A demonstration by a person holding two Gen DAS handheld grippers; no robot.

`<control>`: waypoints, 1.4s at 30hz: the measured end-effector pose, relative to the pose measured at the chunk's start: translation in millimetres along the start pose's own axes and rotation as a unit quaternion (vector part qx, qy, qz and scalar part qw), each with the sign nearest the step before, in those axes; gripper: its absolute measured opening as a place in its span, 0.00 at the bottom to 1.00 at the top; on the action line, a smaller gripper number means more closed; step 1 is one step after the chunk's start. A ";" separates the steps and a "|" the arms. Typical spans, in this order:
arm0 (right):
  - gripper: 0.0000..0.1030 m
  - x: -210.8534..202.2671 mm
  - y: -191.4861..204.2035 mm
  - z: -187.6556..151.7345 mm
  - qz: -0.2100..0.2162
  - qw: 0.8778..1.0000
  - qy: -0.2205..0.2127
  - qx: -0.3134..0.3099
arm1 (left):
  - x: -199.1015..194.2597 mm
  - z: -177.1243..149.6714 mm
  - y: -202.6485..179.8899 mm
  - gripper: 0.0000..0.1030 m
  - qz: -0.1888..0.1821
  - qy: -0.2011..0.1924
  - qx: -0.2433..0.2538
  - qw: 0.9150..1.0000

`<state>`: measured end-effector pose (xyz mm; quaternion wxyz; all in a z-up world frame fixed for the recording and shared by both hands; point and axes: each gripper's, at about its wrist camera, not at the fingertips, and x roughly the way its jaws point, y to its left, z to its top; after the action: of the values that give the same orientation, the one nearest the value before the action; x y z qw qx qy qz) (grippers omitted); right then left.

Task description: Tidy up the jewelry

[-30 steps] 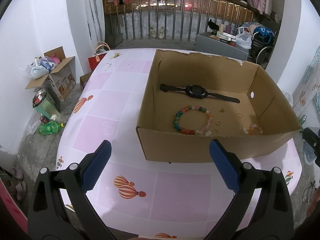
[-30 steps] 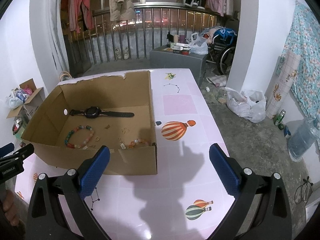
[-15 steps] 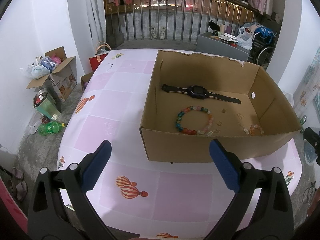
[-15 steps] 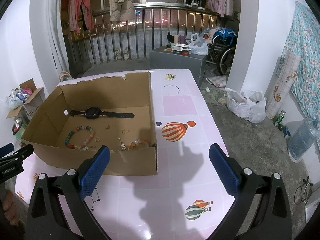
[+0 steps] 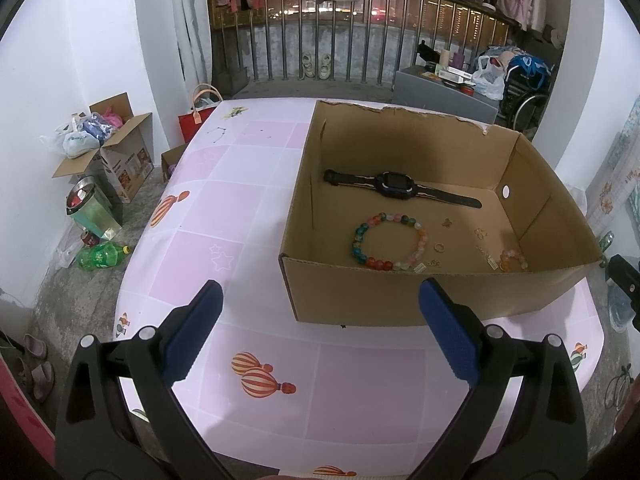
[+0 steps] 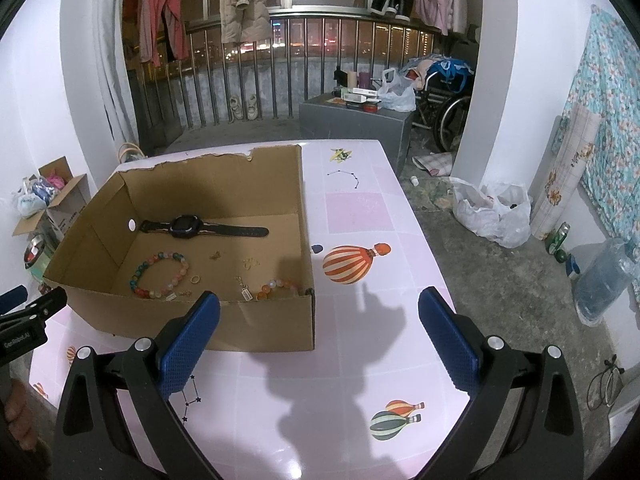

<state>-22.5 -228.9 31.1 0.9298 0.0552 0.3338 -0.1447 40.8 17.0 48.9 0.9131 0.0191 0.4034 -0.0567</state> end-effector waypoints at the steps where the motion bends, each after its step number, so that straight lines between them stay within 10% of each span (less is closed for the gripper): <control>1: 0.94 0.2 0.0 0.8 0.000 1.000 0.000 0.000 | -0.1 0.0 0.0 0.92 0.001 0.000 0.000 1.000; 42: 0.94 -2.0 -0.8 3.8 -0.002 1.000 -0.003 -0.004 | -0.2 -0.5 -1.1 0.92 0.001 0.000 0.000 1.000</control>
<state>-21.9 -229.9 35.3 0.9307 0.0506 0.3319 -0.1452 40.2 16.0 48.7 0.9132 0.0193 0.4032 -0.0562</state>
